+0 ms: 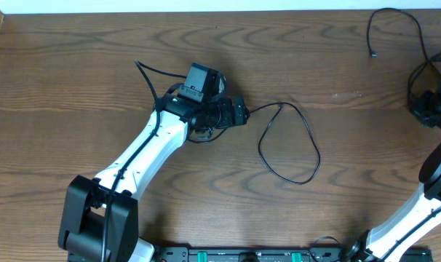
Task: Untangle cables
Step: 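Release the cable at the top-right corner and hold the right gripper there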
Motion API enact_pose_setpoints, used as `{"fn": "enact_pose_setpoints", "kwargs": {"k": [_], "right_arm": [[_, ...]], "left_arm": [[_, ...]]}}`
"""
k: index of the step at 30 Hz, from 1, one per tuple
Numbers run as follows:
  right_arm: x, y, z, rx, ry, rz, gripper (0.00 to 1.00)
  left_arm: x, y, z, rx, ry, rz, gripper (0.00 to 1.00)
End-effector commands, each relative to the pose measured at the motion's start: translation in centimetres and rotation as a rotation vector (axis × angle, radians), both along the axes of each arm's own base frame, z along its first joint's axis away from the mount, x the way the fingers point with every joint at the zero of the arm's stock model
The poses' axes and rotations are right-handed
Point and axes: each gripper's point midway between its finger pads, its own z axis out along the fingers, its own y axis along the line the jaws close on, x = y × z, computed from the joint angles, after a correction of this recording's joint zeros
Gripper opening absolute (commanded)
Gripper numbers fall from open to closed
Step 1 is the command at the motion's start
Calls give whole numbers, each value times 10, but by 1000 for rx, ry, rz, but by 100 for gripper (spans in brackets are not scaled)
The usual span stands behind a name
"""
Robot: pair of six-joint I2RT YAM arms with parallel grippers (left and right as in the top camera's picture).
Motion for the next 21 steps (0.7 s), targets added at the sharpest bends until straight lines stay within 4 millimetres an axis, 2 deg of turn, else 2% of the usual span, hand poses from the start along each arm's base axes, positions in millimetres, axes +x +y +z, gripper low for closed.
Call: {"fn": "enact_pose_setpoints", "kwargs": {"k": [1,4,15,19,21], "right_arm": [[-8,-9,-11,-27,27,25,1],[3,-17,-16,-71,-9,97,1],[47,-44,-32,-203,-226,89,1],[53,-43,-46,-197,-238,103,1],[50,-41,-38,-194,-214,139,1]], "left_arm": [[3,3,7,5,-24,6,98],[3,3,7,5,-24,6,98],[3,3,7,5,-25,6,98],[3,3,7,5,-25,6,98],[3,3,7,5,-25,6,98]]}}
